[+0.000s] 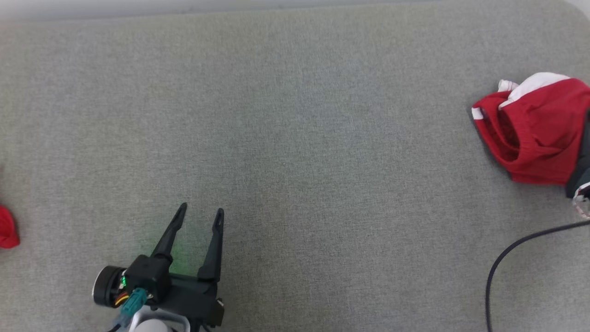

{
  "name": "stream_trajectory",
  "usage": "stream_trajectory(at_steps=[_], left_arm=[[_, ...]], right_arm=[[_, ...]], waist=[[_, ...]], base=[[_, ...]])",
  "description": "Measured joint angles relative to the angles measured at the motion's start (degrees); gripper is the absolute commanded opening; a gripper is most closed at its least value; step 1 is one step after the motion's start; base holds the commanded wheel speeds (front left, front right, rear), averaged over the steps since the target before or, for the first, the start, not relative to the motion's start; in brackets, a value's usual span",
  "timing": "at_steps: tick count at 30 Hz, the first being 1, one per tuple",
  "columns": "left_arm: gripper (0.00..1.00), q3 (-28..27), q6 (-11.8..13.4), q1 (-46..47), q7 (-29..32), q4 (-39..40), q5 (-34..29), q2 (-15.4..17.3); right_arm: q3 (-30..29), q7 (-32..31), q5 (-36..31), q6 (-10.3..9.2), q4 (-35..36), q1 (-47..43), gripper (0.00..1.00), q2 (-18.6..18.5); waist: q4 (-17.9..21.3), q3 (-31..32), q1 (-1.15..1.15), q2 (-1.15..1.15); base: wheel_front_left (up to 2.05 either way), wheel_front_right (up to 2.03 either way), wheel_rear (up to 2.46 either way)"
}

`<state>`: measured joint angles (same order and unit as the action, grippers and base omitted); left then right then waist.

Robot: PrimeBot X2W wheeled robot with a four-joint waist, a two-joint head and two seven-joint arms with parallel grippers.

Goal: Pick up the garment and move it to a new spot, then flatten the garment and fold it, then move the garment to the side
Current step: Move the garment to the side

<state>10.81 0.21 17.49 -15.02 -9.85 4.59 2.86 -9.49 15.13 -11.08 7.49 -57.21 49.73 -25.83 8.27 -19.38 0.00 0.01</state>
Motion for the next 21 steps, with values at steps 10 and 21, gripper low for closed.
stream_trajectory(at_steps=[10,21], left_arm=[[1.00,-3.2,2.0,-3.0,0.0,-0.5,1.1,0.0],[1.00,-8.3,3.5,-9.4,0.0,-2.2,1.4,0.0]], right_arm=[[0.6,0.0,5.0,0.00,13.4,-9.7,1.00,9.9],[12.1,0.0,17.0,0.00,24.9,-22.6,1.00,14.8]], waist=[[-0.7,4.9,-0.01,-0.01],[-2.4,12.5,-0.01,-0.01]], base=[[0.00,0.00,0.00],[0.00,0.00,0.00]])
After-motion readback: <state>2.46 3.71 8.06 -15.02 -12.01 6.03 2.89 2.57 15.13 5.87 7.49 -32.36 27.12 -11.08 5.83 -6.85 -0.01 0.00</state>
